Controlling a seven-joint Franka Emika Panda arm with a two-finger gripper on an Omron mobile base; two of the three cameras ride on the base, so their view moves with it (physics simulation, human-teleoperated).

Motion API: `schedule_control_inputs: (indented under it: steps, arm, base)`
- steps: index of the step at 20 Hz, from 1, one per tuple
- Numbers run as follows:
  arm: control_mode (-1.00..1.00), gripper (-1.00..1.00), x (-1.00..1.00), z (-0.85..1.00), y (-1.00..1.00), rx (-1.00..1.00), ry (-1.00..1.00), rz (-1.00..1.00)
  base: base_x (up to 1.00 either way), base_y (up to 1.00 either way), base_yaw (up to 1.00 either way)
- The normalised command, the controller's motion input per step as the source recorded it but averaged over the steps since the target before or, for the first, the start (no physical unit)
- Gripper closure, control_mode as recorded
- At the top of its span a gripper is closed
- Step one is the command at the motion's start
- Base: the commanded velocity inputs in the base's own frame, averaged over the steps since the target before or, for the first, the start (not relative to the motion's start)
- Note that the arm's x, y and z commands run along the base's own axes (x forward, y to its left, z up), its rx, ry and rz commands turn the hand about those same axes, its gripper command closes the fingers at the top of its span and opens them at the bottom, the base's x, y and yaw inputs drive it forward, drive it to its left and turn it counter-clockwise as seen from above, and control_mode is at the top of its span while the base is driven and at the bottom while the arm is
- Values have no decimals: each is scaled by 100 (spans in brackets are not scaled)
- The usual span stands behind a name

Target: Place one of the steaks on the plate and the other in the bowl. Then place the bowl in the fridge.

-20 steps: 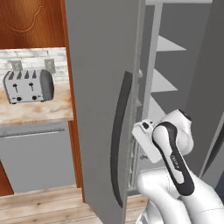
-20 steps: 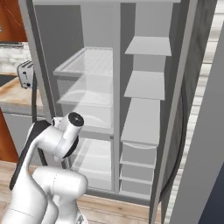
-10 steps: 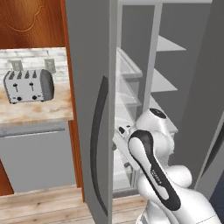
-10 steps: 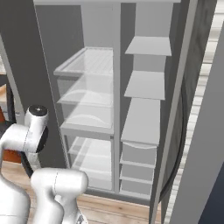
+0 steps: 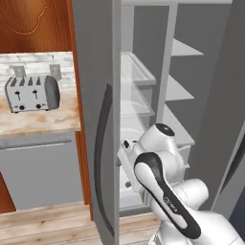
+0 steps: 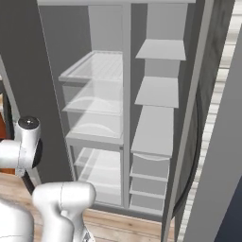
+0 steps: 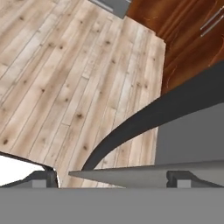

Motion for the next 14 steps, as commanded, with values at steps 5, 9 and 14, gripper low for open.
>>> schedule_control_inputs:
  steps: [5, 9, 14]
  arm:
    - [-100, -100, -49, -35, 100, -12, 6, 0]
    - [-100, -100, -12, -5, 93, -12, 4, 0]
    - [-100, -100, -15, 28, 12, -15, 1, -1]
  base:
    - [0, 0, 0]
    - [0, 0, 0]
    - [0, 0, 0]
